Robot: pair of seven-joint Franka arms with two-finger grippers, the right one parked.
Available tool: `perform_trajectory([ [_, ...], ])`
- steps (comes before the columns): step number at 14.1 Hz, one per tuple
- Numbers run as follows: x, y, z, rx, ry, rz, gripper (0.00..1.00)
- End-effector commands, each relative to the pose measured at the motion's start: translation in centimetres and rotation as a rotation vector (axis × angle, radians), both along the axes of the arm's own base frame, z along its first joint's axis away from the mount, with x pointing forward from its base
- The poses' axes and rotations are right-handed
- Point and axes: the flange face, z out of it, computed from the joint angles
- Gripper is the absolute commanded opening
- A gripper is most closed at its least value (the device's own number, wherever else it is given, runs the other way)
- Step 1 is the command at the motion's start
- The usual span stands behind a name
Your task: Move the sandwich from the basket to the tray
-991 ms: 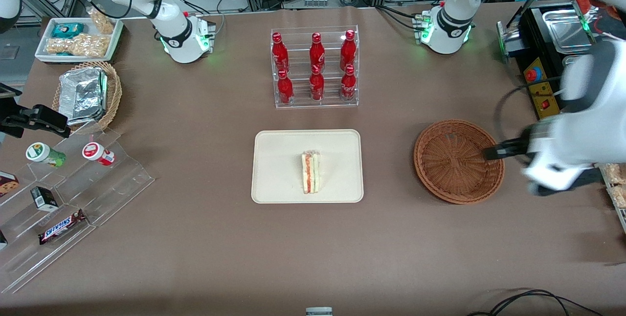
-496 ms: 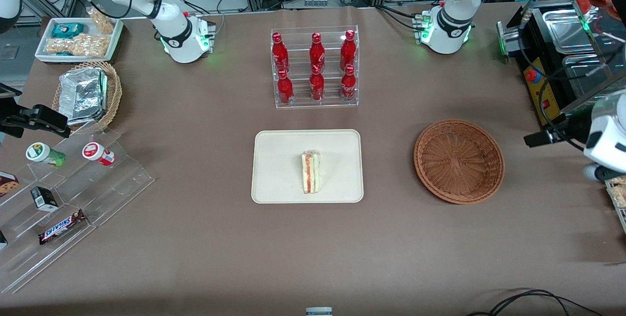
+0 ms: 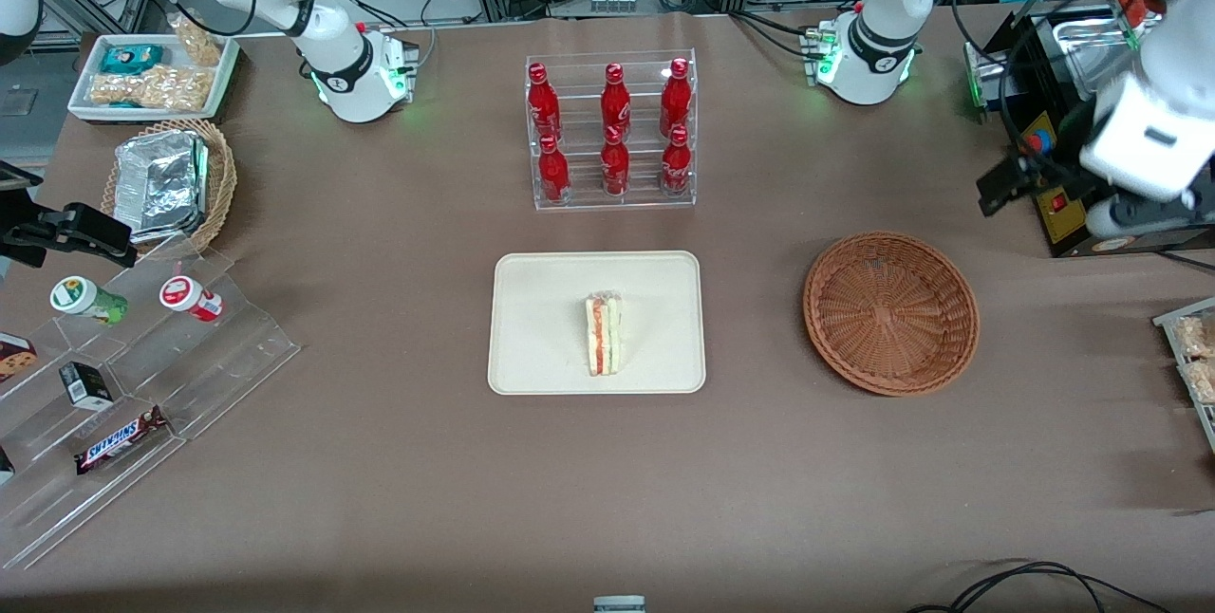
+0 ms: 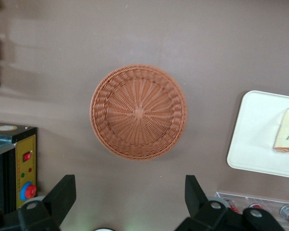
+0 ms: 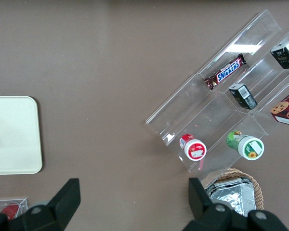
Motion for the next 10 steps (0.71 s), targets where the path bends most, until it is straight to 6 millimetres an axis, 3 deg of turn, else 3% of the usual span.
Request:
perform_trajectory([
  [1,-0.8,0.9,0.7,-0.016,-0.022,-0.037,1.0],
  [5,-3.4,1.7,0.8,0.011,0.102,-0.04,1.0],
  [10,-2.4,4.4,0.8,-0.004,0.106,0.027,1.0],
])
